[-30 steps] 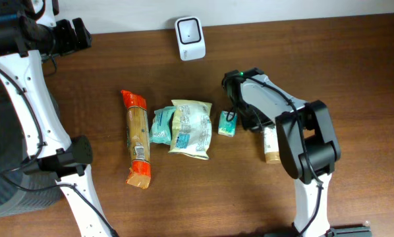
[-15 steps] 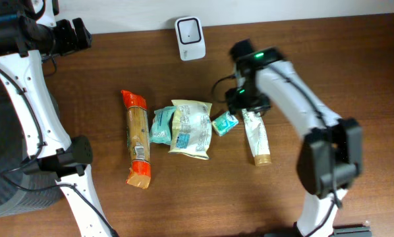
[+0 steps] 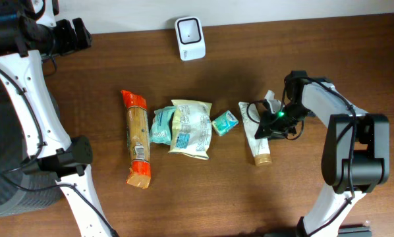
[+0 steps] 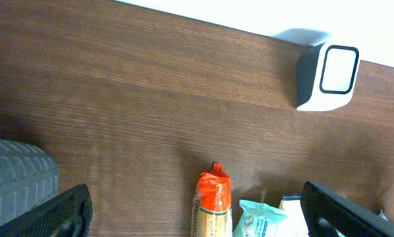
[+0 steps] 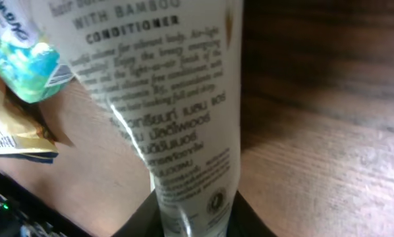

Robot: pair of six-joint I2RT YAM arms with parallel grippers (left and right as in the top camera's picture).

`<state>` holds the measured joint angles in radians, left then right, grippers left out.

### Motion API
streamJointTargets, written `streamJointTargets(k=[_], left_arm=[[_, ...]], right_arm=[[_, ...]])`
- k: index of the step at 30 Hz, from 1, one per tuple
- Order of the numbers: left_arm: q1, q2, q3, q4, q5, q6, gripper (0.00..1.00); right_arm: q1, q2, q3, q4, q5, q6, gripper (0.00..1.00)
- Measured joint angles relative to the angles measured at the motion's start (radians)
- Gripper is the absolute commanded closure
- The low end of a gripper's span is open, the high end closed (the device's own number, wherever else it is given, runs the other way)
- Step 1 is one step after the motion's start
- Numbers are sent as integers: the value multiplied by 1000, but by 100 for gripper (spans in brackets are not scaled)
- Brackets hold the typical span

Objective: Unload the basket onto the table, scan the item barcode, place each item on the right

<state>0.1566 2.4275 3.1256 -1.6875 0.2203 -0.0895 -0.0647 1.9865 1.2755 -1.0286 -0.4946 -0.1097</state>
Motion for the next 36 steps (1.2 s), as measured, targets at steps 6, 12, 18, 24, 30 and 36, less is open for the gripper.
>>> streamJointTargets(k=[6, 12, 18, 24, 30, 36], left_arm=[[0, 0, 0, 1, 0, 0, 1], [0, 0, 0, 0, 0, 0, 1], [0, 0, 0, 0, 0, 0, 1], [0, 0, 0, 0, 0, 0, 1], [0, 0, 0, 0, 0, 0, 1], [0, 0, 0, 0, 0, 0, 1]], right_arm=[[45, -8, 116, -97, 220, 144, 96], [367, -27, 161, -83, 656, 491, 46], [410, 27, 193, -63, 628, 518, 23], [196, 27, 323, -89, 315, 319, 1], [102, 80, 206, 40, 31, 162, 45], [78, 111, 165, 84, -24, 158, 96]])
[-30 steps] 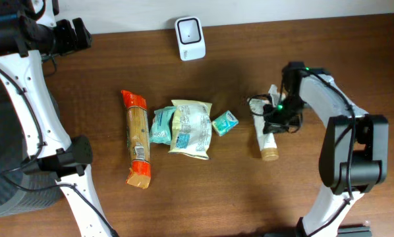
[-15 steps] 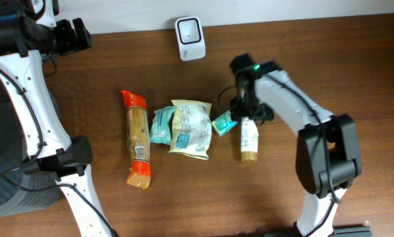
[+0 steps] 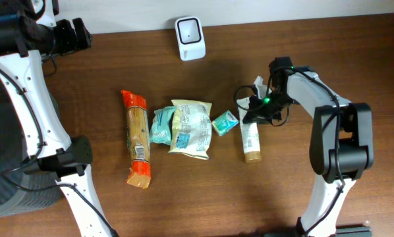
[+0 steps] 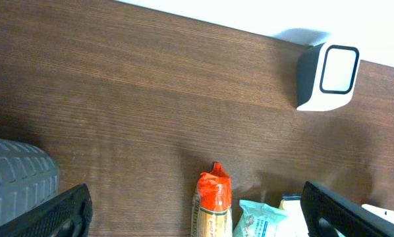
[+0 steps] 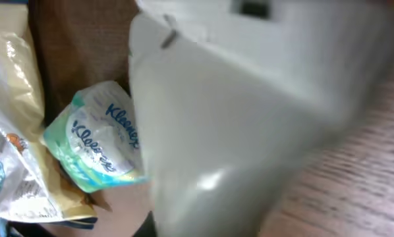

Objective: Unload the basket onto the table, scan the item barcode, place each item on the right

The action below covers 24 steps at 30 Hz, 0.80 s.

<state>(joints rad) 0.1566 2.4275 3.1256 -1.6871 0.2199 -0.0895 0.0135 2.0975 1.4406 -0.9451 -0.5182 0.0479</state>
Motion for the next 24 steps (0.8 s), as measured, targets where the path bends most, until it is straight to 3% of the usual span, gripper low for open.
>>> streamJointTargets(k=[4, 5, 6, 7, 8, 10, 14, 18, 24], left_arm=[[0, 0, 0, 0, 0, 0, 1], [0, 0, 0, 0, 0, 0, 1], [0, 0, 0, 0, 0, 0, 1], [0, 0, 0, 0, 0, 0, 1], [0, 0, 0, 0, 0, 0, 1], [0, 0, 0, 0, 0, 0, 1], [0, 0, 0, 0, 0, 0, 1], [0, 0, 0, 0, 0, 0, 1], [0, 0, 0, 0, 0, 0, 1]], right_arm=[[-67, 0, 1, 1, -23, 12, 96], [-99, 0, 1, 1, -21, 72, 89], [-141, 0, 2, 0, -14, 144, 44], [-168, 0, 3, 11, -10, 204, 24], [-186, 0, 3, 26, -6, 242, 18], [-210, 0, 12, 9, -2, 283, 21], [-216, -5, 129, -197, 25, 172, 23], [-195, -38, 340, -523, 336, 167, 23], [-132, -40, 98, -491, 496, 210, 24]])
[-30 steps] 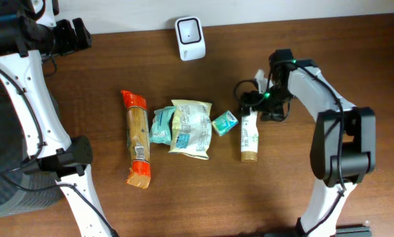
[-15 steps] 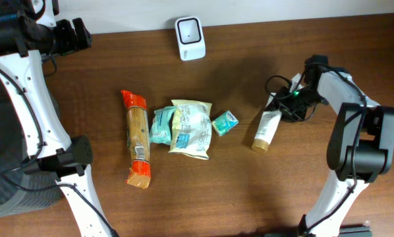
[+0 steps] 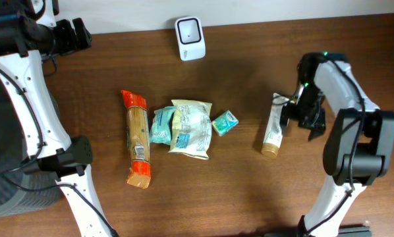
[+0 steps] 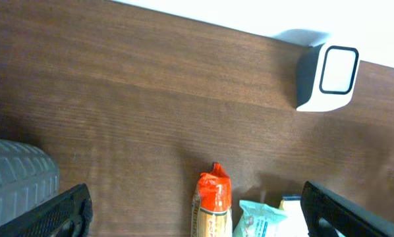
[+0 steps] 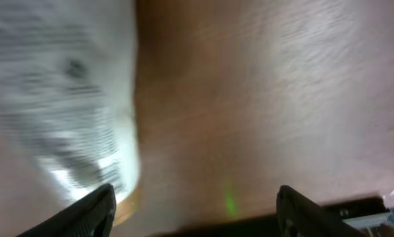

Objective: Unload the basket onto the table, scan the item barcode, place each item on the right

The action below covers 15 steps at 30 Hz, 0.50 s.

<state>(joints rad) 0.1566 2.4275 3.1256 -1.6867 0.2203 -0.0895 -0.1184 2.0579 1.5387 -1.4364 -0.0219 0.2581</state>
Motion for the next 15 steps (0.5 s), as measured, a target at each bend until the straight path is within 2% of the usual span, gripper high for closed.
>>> streamJointTargets(k=[3, 7, 10, 15], left_arm=[[0, 0, 0, 0, 0, 0, 1], [0, 0, 0, -1, 0, 0, 1], [0, 0, 0, 0, 0, 0, 1], [0, 0, 0, 0, 0, 0, 1]], right_arm=[[41, 0, -131, 56, -7, 7, 25], [152, 0, -155, 162, -78, -9, 25], [238, -6, -158, 376, -123, 1, 25], [240, -14, -109, 631, -163, 30, 25]])
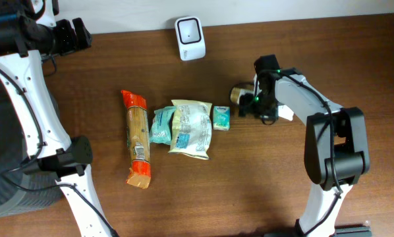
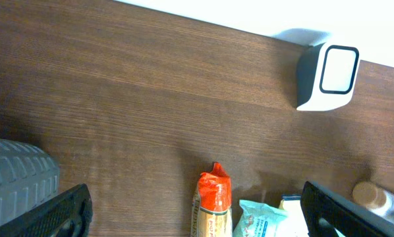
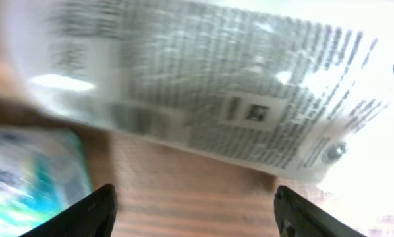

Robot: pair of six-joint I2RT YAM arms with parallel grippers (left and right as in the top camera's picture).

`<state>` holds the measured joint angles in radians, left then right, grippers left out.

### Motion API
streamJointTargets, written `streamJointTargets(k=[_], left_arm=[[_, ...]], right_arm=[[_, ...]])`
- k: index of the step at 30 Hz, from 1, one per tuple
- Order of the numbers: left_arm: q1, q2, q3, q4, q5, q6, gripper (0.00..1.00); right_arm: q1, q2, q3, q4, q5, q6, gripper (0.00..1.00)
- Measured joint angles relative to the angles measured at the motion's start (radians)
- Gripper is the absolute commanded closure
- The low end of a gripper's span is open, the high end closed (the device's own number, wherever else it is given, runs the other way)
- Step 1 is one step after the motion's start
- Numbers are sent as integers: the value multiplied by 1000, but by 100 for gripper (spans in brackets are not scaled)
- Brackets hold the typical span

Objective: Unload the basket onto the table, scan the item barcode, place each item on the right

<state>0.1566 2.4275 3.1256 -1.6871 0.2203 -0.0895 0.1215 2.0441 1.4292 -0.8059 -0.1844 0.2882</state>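
The white barcode scanner point(image 1: 189, 38) stands at the table's back edge and also shows in the left wrist view point(image 2: 329, 76). A white conditioner tube point(image 1: 284, 112) lies crosswise right of centre, its brown cap point(image 1: 238, 94) pointing left. My right gripper point(image 1: 263, 106) hovers over it. In the right wrist view the tube's printed side point(image 3: 210, 92) fills the top, blurred, and my right gripper point(image 3: 196, 214) is open over bare wood. My left gripper point(image 2: 197, 214) is open at the far back left, high above the table, holding nothing.
A green tissue pack point(image 1: 221, 117) lies just left of the tube. Further left are a cream snack bag point(image 1: 192, 128), a teal packet point(image 1: 161, 125) and a long spaghetti pack point(image 1: 138, 138). A grey ribbed thing point(image 2: 19, 178) is at the left.
The tube lay lengthwise nearer the front, cap toward me, with the open right gripper to its right. Now it lies further back and left, cap pointing left, with the gripper above it. The tissue pack has turned slightly.
At first the tube sat between my right fingers beside the tissue pack. Then it was a little further left and back, still with the gripper. Then it lay on the table further right with the gripper open beside it. Now it lies crosswise under the open gripper. The left arm stayed put.
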Motion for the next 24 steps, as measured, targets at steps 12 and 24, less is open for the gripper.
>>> streamJointTargets(k=[12, 24], left_arm=[[0, 0, 0, 0, 0, 0, 1], [0, 0, 0, 0, 0, 0, 1]], right_arm=[[-142, 13, 353, -66, -17, -471, 1], [-251, 211, 336, -230, -257, -958, 1]])
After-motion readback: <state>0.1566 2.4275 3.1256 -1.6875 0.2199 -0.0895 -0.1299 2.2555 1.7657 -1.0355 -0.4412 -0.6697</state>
